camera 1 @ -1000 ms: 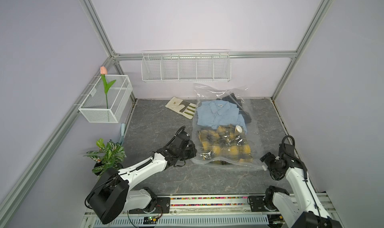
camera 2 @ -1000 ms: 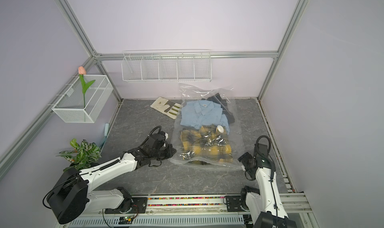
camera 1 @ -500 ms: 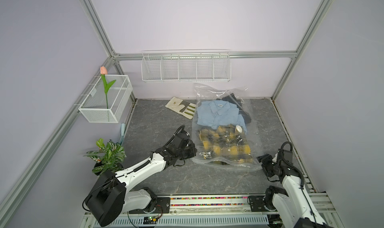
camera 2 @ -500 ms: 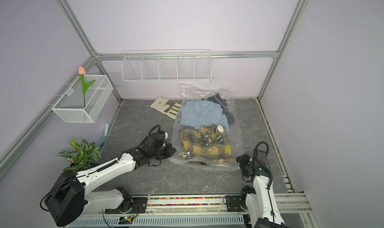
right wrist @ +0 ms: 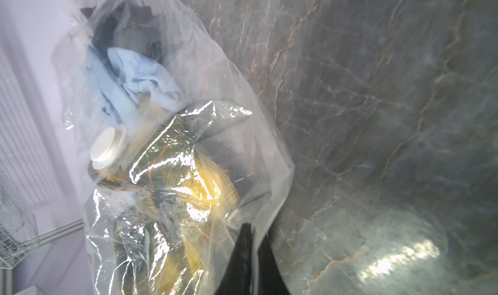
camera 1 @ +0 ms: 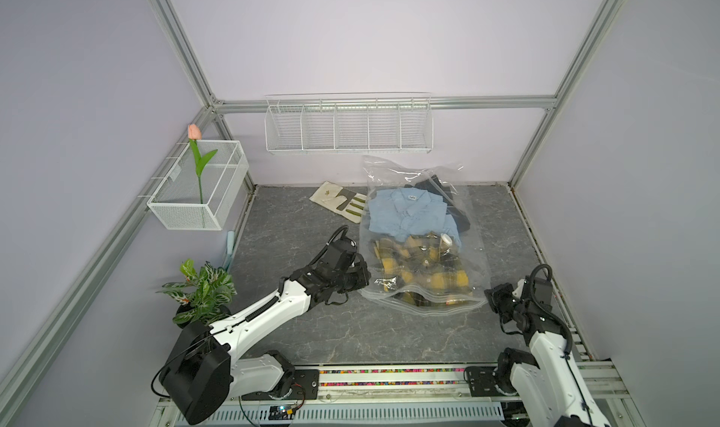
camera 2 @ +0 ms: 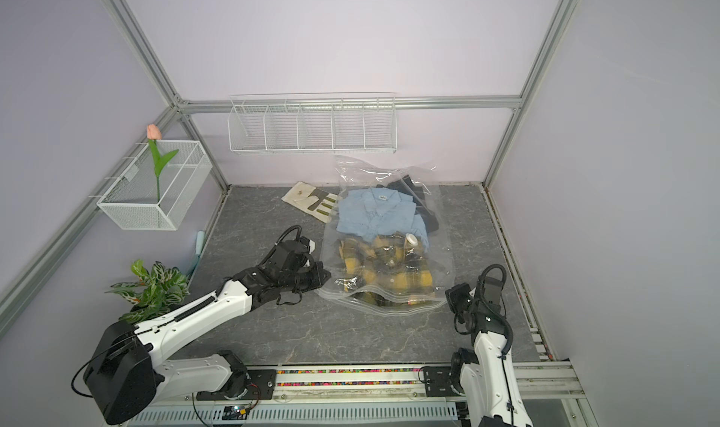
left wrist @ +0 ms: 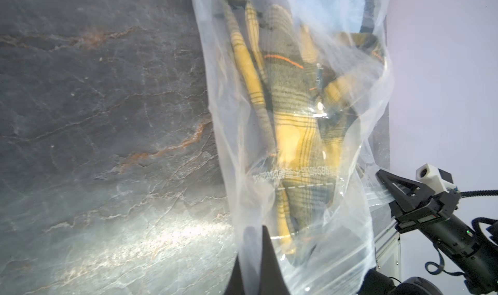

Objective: Place the folded shirt into the vacuum bag
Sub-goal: Adjust the vacuum bag at the center of the board.

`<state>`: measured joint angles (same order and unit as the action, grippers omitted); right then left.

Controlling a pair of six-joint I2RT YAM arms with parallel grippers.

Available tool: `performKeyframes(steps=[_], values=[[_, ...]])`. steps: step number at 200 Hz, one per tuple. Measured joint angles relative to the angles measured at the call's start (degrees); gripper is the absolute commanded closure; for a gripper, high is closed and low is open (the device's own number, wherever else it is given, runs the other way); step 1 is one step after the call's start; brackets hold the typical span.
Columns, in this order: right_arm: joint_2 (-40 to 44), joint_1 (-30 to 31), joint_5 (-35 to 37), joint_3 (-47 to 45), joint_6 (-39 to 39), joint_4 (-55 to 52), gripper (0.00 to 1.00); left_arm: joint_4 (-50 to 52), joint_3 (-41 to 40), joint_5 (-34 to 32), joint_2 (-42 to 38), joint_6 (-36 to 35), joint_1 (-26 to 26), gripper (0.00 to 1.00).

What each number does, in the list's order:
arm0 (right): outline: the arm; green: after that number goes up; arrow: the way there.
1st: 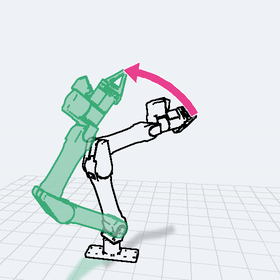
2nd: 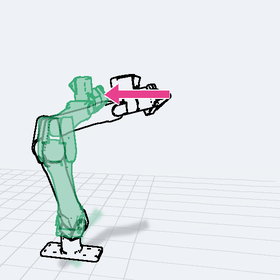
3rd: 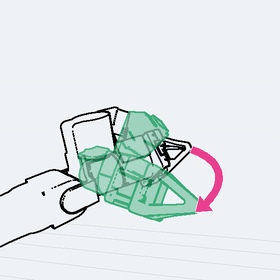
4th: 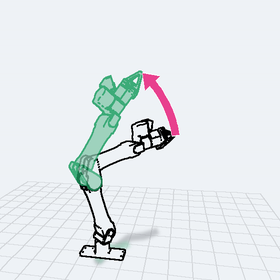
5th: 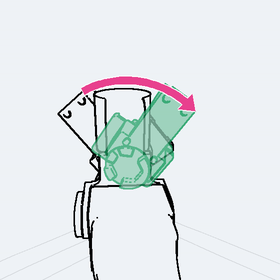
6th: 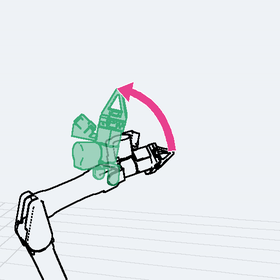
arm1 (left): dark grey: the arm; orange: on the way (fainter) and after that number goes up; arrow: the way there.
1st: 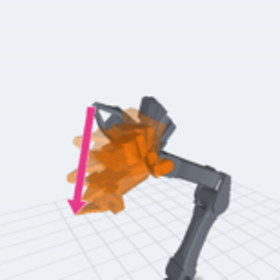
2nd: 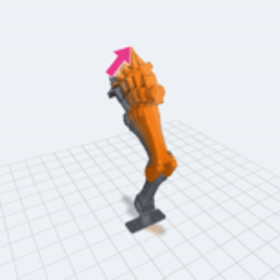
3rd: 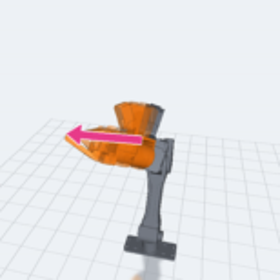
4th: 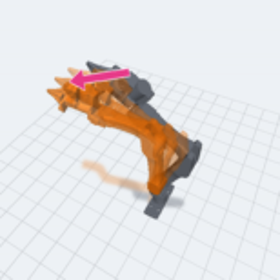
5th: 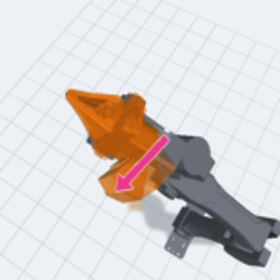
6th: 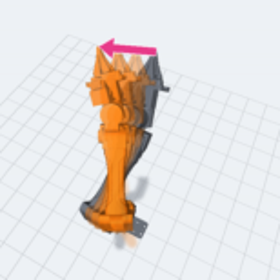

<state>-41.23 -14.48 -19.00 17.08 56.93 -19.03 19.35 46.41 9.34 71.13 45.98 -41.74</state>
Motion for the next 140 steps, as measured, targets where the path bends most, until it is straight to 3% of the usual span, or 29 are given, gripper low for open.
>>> performKeyframes(steps=[34, 64, 105, 140], values=[[-0.04, 0.0, -1.92, 5.49, 2.78, -0.04, 0.93, 2.78, 6.21, -0.61, 0.0, -1.2, 0.07, 1.0], [-4.02, 0.04, -3.5, 17.86, 4.85, 0.79, 0.93, 6.43, 16.48, 0.68, 1.51, -2.82, 2.75, 1.0], [-18.95, -0.04, -5.95, 44.57, 7.85, 2.71, 0.93, 11.65, 44.04, 7.74, 12.33, -3.21, 11.56, 1.0], [-32.79, -0.17, -7.5, 72.32, 8.81, 2.93, 0.93, 15.96, 69.26, 11.15, 22.12, -2.91, 14.6, 1.0]])
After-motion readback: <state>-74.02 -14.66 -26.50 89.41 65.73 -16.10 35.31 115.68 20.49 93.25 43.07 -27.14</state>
